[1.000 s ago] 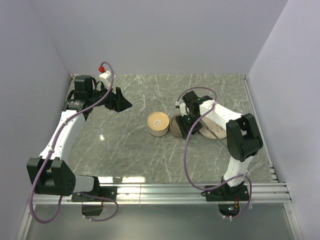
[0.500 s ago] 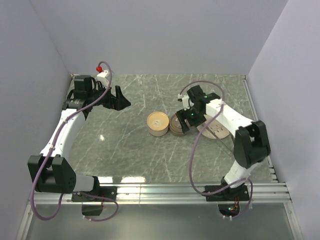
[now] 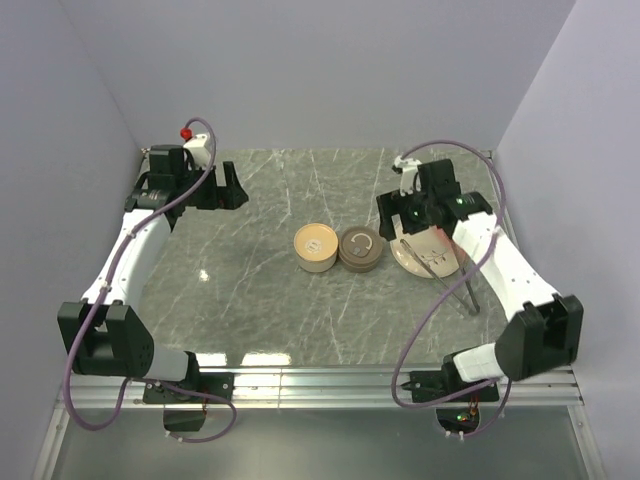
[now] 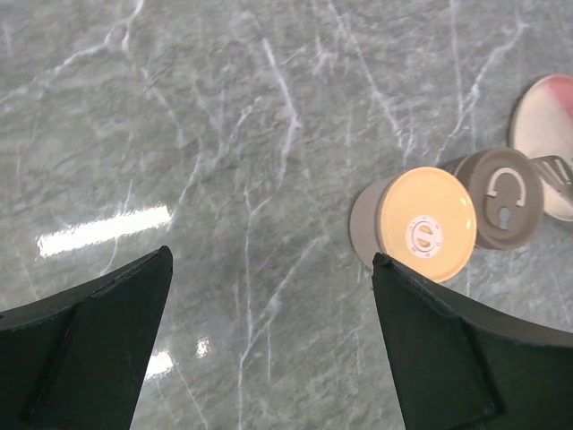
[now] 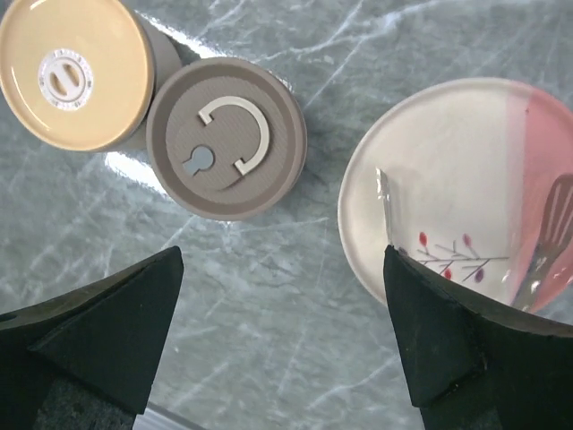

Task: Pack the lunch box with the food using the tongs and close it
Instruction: Reset both arms

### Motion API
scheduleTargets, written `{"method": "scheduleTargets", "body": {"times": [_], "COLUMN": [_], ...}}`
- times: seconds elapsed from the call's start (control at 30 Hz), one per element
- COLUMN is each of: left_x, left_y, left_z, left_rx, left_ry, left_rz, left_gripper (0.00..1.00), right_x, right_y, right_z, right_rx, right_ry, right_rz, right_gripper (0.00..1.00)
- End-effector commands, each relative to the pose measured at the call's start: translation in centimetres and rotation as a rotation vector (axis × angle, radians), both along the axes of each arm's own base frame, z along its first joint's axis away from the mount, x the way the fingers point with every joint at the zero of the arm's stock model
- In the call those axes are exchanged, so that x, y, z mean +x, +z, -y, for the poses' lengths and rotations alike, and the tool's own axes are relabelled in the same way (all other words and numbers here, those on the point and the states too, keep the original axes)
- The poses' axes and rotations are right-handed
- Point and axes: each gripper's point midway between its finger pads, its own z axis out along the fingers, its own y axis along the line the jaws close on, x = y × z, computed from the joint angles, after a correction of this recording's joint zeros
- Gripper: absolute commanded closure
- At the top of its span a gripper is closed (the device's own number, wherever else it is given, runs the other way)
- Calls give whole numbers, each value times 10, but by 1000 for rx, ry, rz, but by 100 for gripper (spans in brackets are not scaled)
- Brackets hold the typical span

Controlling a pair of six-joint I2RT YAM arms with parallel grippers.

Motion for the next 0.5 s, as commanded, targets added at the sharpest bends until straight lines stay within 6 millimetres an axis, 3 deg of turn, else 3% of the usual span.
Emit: {"method": "scheduleTargets", "body": {"times": [0.0,0.03,0.2,0.47], "left_x": [-2,-4,-16,-26], "left_y": [-8,-9,-31,-26], "left_z": [-12,-15,-25,-24], "left_rx": [48,64,128,158], "left_ry": [53,55,67,51], "left_rz": [-16,-6,-13,44], "left_gripper": [1,1,1,0], "right_x": [4,-5,-16,-26], "right_y": [18,3,9,17], "right_z": [1,1,3,-1], "right_rx": [116,124,150,187], "right_ry": [-126,-128,-107,-83], "right_rz": [125,104,181,207], "right_gripper": [0,0,0,0]}}
